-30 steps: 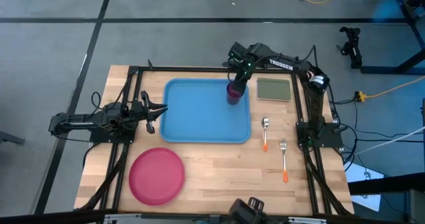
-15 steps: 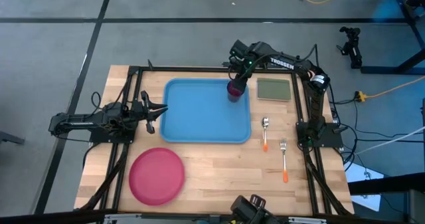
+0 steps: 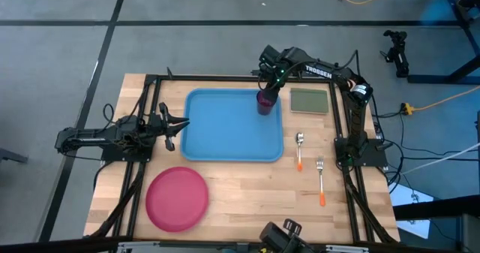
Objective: Pick and place plate/cup/fork/spoon on tray
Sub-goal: Put the violet cup on the blue tray
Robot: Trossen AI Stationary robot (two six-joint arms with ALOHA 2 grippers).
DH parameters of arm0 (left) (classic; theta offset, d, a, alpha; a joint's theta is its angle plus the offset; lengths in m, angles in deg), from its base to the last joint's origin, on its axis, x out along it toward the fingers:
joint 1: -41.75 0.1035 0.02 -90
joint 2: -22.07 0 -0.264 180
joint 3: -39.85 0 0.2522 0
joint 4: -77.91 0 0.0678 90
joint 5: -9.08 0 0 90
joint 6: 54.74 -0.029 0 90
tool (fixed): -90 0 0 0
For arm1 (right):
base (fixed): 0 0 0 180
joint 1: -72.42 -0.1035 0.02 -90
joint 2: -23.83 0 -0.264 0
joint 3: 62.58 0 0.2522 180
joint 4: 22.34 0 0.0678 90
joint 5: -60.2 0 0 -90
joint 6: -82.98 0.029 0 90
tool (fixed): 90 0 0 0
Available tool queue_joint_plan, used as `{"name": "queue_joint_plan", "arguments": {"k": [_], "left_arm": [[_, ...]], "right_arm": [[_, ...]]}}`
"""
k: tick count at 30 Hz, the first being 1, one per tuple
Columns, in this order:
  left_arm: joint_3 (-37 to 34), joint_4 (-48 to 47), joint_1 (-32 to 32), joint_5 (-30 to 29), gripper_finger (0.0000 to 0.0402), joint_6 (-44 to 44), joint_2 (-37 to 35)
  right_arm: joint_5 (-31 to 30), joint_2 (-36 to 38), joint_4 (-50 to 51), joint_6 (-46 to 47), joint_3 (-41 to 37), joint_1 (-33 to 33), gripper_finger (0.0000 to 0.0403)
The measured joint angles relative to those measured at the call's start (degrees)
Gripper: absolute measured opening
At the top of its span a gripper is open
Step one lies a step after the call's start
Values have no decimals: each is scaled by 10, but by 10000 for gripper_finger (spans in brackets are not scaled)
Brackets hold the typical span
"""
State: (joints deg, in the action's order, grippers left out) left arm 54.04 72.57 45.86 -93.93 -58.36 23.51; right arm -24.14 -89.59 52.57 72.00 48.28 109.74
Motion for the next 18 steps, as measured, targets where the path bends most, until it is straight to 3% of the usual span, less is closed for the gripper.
{"name": "queue_joint_plan", "arguments": {"k": [18], "left_arm": [[0,0,0,0,55,0,0]], "right_arm": [[5,0,0,2,0,-12,45]]}}
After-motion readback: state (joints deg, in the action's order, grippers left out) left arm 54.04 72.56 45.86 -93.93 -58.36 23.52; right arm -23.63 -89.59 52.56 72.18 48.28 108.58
